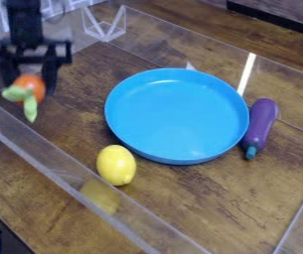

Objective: Put the carrot on the blue tray

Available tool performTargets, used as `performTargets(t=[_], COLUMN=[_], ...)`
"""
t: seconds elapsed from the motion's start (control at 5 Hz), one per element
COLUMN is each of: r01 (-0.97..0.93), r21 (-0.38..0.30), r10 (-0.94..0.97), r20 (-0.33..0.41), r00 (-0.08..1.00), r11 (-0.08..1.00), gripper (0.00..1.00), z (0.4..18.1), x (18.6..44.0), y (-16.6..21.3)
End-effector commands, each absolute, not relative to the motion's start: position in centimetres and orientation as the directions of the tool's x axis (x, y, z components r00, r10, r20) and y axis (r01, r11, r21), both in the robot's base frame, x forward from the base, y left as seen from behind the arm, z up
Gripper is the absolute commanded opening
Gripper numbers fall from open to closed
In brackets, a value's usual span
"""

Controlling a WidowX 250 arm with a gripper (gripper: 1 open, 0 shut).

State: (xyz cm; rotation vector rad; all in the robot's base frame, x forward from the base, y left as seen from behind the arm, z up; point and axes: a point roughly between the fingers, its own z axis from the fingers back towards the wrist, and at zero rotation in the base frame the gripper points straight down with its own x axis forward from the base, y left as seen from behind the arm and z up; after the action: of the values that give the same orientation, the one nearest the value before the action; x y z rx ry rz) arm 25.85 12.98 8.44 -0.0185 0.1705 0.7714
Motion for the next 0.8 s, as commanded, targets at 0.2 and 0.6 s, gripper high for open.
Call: performTargets(t=[0.2,0.6], r01=[-0.618,-0.47], r21=[-0.03,-0.045], r10=[0.614,0.464], r20=[-0.091,-0.1], r00=[0.784,0.88], r11=[0.785,0.881], gripper=[0.0,0.0], z=[15.3,15.8], x=[26.5,27.4], y=[9.9,4.4])
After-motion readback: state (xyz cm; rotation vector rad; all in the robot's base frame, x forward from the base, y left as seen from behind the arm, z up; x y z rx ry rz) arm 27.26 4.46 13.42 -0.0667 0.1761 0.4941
